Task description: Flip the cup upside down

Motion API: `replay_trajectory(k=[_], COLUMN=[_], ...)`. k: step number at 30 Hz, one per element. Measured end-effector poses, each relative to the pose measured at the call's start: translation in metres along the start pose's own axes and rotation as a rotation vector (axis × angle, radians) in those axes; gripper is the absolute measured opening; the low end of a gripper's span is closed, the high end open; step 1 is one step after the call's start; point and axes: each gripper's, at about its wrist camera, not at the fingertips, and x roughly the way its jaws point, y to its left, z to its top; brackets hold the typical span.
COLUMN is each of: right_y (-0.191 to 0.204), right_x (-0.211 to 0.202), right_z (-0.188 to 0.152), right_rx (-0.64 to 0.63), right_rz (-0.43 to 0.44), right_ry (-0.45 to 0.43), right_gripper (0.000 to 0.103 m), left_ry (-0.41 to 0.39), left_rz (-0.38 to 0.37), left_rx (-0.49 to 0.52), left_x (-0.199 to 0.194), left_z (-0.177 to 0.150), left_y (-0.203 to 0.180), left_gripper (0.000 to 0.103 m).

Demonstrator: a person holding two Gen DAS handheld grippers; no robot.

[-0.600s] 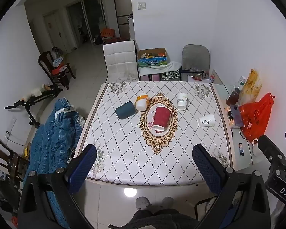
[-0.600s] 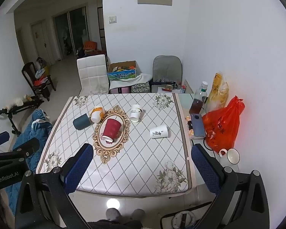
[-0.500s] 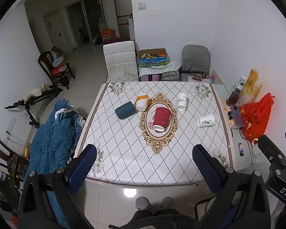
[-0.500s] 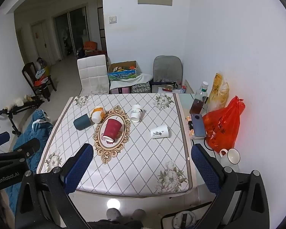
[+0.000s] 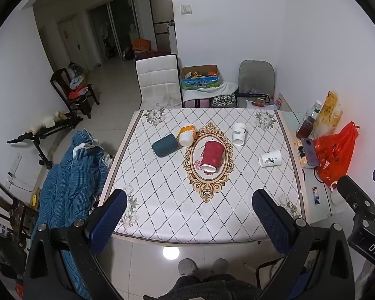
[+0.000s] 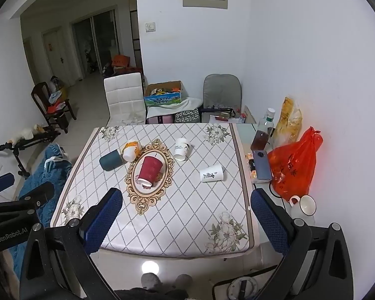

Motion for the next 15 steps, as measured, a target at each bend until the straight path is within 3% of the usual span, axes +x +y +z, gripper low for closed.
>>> replay_trajectory(k=[10, 15], right_y=[-0.003, -0.006], right_x=[-0.002, -0.005], right_z=[0.0, 0.003], right_rx=[0.006, 0.006], right_rz=[0.005, 0.006], right_ry=[-0.008, -0.017], right_gripper=[0.103, 0.103], left_ry=[-0.007, -0.013], left_rz=[0.001, -0.001], left_rx=[0.0, 0.004], left_x=[0.0, -0.008], left_z=[-0.001, 0.014], left_y=[0.0, 0.0], left_gripper=[0.103, 0.103])
